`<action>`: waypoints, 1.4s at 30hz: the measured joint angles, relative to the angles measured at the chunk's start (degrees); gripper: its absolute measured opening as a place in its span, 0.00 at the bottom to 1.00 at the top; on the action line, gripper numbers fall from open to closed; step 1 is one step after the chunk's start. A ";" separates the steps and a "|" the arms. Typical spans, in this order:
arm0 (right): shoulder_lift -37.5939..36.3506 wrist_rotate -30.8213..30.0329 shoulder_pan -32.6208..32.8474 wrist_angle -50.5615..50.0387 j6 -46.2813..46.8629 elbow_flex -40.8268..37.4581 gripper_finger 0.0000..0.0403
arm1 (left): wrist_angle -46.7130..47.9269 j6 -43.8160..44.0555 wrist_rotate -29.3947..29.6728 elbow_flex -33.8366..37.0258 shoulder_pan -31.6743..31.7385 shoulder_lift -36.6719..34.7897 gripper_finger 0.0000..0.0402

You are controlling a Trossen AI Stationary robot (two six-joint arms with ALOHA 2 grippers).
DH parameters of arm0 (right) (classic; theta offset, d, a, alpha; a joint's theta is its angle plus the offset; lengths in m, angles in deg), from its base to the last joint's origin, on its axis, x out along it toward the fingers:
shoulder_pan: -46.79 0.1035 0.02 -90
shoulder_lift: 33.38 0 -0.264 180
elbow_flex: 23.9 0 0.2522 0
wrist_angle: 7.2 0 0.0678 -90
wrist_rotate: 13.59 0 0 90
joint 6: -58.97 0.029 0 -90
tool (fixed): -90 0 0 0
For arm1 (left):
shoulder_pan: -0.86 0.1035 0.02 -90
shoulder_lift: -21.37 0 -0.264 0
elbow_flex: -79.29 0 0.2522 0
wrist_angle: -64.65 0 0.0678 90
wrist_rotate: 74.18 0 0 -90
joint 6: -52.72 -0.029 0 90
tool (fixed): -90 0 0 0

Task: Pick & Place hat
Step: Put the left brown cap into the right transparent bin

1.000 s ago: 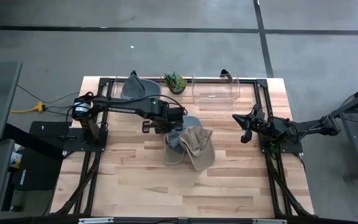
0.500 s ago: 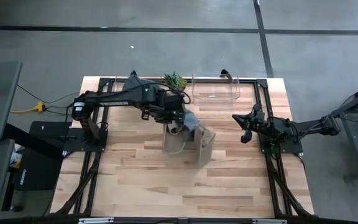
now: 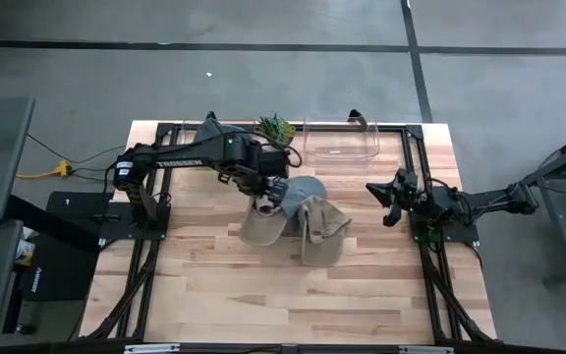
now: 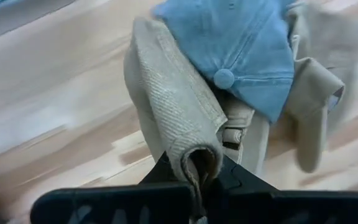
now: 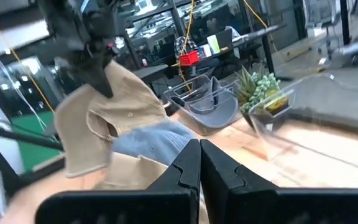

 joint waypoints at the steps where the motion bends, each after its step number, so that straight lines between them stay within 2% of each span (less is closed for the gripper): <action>1: 0.00 0.01 0.00 0.02 1.29 -0.02 0.00 | 1.72 0.07 0.28 0.00 0.00 0.00 0.00; 5: 0.00 -0.46 0.00 0.01 4.03 0.00 0.00 | 7.65 0.52 1.11 0.02 -0.01 0.00 0.00; 16: 0.00 -0.15 0.00 -0.23 4.07 -0.01 0.00 | 7.20 -0.98 1.22 -2.20 -0.48 0.00 0.00; 20: 0.00 -0.10 0.00 -0.29 4.23 -0.02 0.00 | 7.19 1.66 0.83 -2.25 -0.39 0.02 0.00; 26: 0.39 0.04 0.00 -0.74 9.17 0.00 0.00 | 7.22 4.78 1.35 -2.25 -0.39 0.02 0.00; 32: 2.04 0.07 0.00 -0.84 11.64 0.00 0.00 | 7.22 8.41 4.54 -2.25 -0.37 0.02 0.00; 38: 3.52 0.20 0.00 -1.00 11.68 0.00 0.00 | 6.45 5.02 5.81 -2.25 -0.39 0.02 0.00; 42: 3.78 0.22 0.00 -1.01 11.68 0.00 0.00 | 1.37 3.01 5.83 -2.25 -0.39 0.02 0.00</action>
